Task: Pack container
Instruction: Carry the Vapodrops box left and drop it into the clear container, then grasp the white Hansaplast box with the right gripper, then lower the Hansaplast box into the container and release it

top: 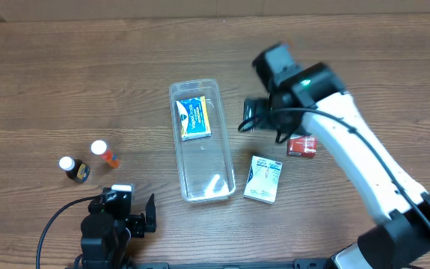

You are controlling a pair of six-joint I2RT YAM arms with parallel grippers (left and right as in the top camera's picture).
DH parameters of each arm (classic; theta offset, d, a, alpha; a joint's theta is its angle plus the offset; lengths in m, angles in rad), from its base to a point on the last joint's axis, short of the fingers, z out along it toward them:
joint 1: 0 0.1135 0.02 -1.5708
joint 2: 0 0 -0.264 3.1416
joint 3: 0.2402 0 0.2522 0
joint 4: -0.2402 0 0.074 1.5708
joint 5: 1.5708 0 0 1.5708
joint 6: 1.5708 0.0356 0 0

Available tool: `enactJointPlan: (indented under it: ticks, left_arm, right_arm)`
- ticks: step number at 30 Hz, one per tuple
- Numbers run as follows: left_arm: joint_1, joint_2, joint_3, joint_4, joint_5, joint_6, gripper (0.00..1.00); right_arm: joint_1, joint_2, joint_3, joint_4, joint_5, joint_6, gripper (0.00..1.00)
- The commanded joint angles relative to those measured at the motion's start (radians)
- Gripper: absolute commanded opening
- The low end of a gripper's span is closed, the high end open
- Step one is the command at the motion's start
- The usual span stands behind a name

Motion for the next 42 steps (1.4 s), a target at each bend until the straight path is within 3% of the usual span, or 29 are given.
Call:
enactJointPlan:
  ticks: [1,6,14,17,22,25,29,32,35,42]
  left_arm:
    - [0.004,-0.007,-0.003,0.002,0.000,-0.006,1.00]
    - [0.004,-0.007,-0.003,0.002,0.000,-0.006,1.00]
    - [0.004,-0.007,-0.003,0.002,0.000,-0.006,1.00]
    - [0.004,-0.007,-0.003,0.002,0.000,-0.006,1.00]
    - [0.004,-0.007,-0.003,0.002,0.000,-0.006,1.00]
    - [0.004,-0.007,-0.003,0.002,0.000,-0.006,1.00]
    - [0.004,-0.007,-0.003,0.002,0.000,-0.006,1.00]
    - [0.004,-0.007,-0.003,0.002,0.000,-0.006,1.00]
    - [0.004,-0.007,-0.003,0.002,0.000,-0.006,1.00]
    - [0.004,-0.007,-0.003,0.002,0.000,-0.006,1.00]
  right_arm:
    - [0.011,0.021,-0.250,0.109,-0.126,0.023,1.00]
    - [0.009,0.023,-0.467,0.317,-0.222,0.047,1.00]
    - [0.009,0.027,-0.489,0.329,-0.225,0.065,0.99]
    - [0.008,0.047,-0.489,0.334,-0.237,0.066,0.84]
    - [-0.006,0.065,-0.478,0.325,-0.224,0.066,0.74]
    - [-0.018,0.055,-0.373,0.256,-0.101,0.065,0.72]
    - [-0.021,0.038,-0.002,0.021,0.103,0.053,0.72]
    - [-0.008,0.038,0.177,-0.012,0.004,-0.016,0.72]
    - [0.067,0.043,0.211,0.055,-0.102,-0.022,0.73]
    - [0.283,0.189,0.161,0.232,-0.088,-0.018,0.77]
